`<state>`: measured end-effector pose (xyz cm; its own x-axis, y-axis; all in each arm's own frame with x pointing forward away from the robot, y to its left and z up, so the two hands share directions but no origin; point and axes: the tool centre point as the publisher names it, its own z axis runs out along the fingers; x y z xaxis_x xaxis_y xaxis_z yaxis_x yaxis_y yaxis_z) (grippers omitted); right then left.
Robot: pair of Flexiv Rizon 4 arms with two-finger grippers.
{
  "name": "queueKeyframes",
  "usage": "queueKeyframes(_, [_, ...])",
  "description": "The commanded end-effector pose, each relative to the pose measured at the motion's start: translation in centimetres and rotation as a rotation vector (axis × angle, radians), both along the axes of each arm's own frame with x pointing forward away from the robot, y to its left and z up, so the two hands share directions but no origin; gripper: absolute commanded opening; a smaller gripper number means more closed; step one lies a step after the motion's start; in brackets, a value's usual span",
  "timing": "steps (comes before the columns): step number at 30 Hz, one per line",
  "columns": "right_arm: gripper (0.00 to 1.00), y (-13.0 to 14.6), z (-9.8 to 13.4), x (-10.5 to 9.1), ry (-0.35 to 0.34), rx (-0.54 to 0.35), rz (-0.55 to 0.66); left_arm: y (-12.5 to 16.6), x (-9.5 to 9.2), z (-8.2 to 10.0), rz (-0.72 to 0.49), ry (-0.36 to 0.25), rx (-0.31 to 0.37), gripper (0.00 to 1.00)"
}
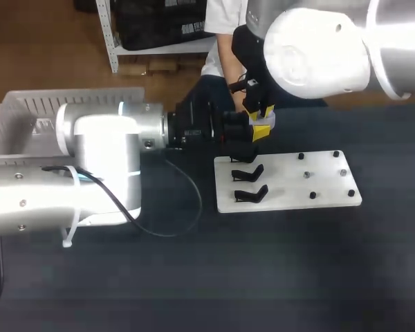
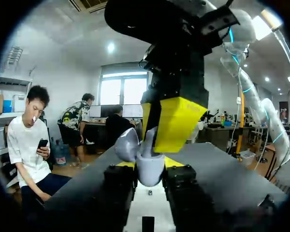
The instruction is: Pick up each earbud case from the left stands, insert the matching earbuds, close the lid, and place the case in the box.
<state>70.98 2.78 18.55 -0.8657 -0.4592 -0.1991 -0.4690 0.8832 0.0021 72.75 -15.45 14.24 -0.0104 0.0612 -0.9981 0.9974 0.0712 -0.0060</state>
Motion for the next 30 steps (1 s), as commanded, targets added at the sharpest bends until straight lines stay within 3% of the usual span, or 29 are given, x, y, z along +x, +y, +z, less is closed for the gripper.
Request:
queueKeyframes(1, [0.0, 0.1, -0.2, 0.0, 0.002, -0.004, -0.002, -0.1, -0.3, 0.0, 0.011, -0.008, -0.008, 0.0])
queueKeyframes(2, [0.0, 0.1, -0.2, 0.0, 0.002, -0.004, -0.003, -0.1, -0.3, 0.0, 0.011, -0.008, -0.008, 0.0])
queueKeyframes(7, [0.25, 0.0, 0.0, 0.0, -0.001, 0.002, -0.009, -0.1, -0.3, 0.0, 0.011, -0.008, -0.008, 0.0])
queueKeyframes(13, [0.34, 0.1, 0.1, -0.1, -0.003, 0.008, -0.011, -0.1, -0.3, 0.0, 0.011, -0.008, -0.008, 0.0])
queueKeyframes(19, [0.31, 0.1, 0.2, -0.1, -0.007, 0.012, -0.014, -0.1, -0.3, 0.0, 0.011, -0.008, -0.008, 0.0])
queueKeyframes(30, [0.36, 0.1, 1.2, -0.2, -0.018, 0.029, -0.019, -0.1, -0.3, 0.0, 0.011, -0.008, -0.008, 0.0])
